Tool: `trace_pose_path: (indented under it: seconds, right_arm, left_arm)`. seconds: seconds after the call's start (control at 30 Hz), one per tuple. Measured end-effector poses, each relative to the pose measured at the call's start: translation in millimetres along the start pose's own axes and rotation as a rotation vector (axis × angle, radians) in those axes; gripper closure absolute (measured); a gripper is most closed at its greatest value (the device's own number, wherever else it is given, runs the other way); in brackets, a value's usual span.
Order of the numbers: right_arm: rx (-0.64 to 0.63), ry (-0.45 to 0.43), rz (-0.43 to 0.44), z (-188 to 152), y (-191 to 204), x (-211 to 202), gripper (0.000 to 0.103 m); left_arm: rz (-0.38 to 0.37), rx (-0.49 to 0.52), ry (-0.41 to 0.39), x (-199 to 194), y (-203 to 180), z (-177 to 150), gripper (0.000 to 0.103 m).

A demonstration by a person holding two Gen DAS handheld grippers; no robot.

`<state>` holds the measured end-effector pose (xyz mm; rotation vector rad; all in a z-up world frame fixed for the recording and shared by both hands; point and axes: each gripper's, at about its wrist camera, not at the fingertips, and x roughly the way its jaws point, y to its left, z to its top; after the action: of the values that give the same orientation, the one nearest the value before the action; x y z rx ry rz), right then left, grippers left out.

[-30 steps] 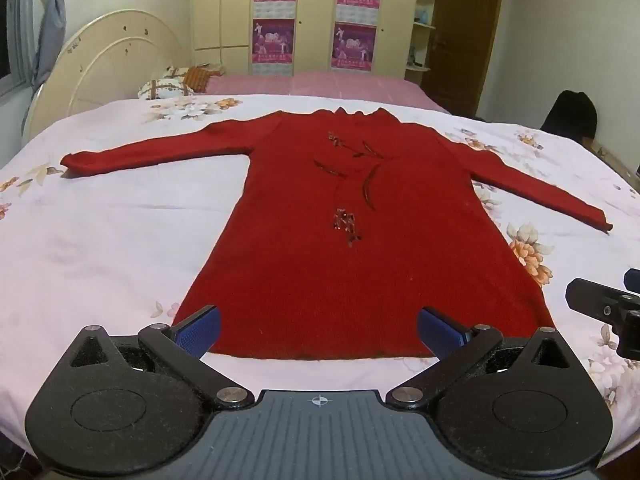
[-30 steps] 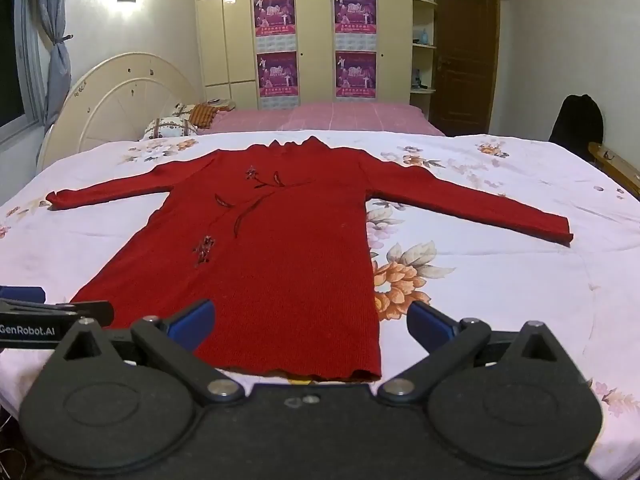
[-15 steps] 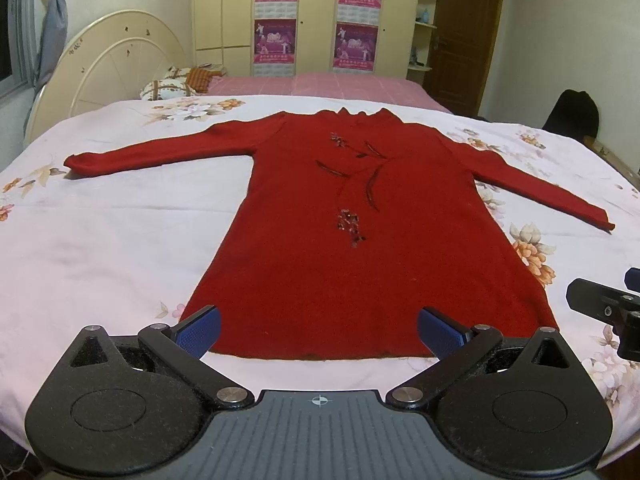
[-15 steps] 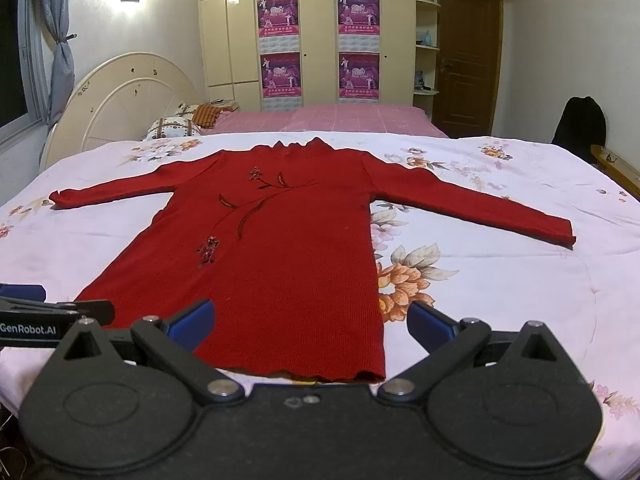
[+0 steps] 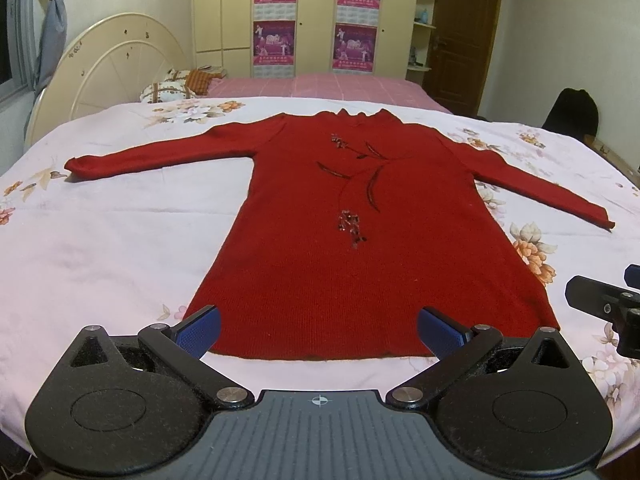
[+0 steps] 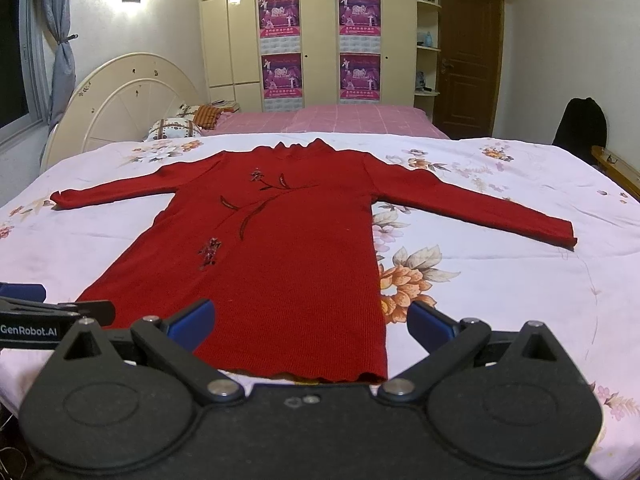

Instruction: Fold small clothes

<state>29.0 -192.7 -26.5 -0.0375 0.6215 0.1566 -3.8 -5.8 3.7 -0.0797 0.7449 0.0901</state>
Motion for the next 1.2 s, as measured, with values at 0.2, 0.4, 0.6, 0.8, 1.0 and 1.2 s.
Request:
trace_pose_path:
  seconds: [0.2,0.4,0.6,0.8,1.0,1.2]
  right_arm:
    - [0.000,0.001,-0.001,0.1,-0.1,0.4,0.001]
    - [0.004,-0.004,-0.002,-0.1,1.2,0.4,0.001]
    - [0.002,-0.003,-0.004,0.3,2.0,1.4,0.001]
    - [0.002,-0.007,-0.004,-0.3,1.4,0.7,0.001]
    - [0.002,-0.009,-0.003,0.1,1.7,1.3,0.001]
    - [0.002,-0.007,-0.004,0.3,2.0,1.5,0.001]
  left_arm:
    - [-0.001,0.001,0.001,-0.3,-0.1,0.1,0.000]
    - [-0.002,0.004,-0.002,-2.3,-0.1,0.0,0.000]
    - [0.002,0.004,-0.004,-3.2,-0.3,0.2,0.000]
    - [0.002,0.003,-0.003,-3.4,-0.2,0.6,0.000]
    - [0.000,0.003,0.000,-3.0,0.1,1.0,0.000]
    - [0.001,0.003,-0.001,-2.1,0.6,1.7,0.000]
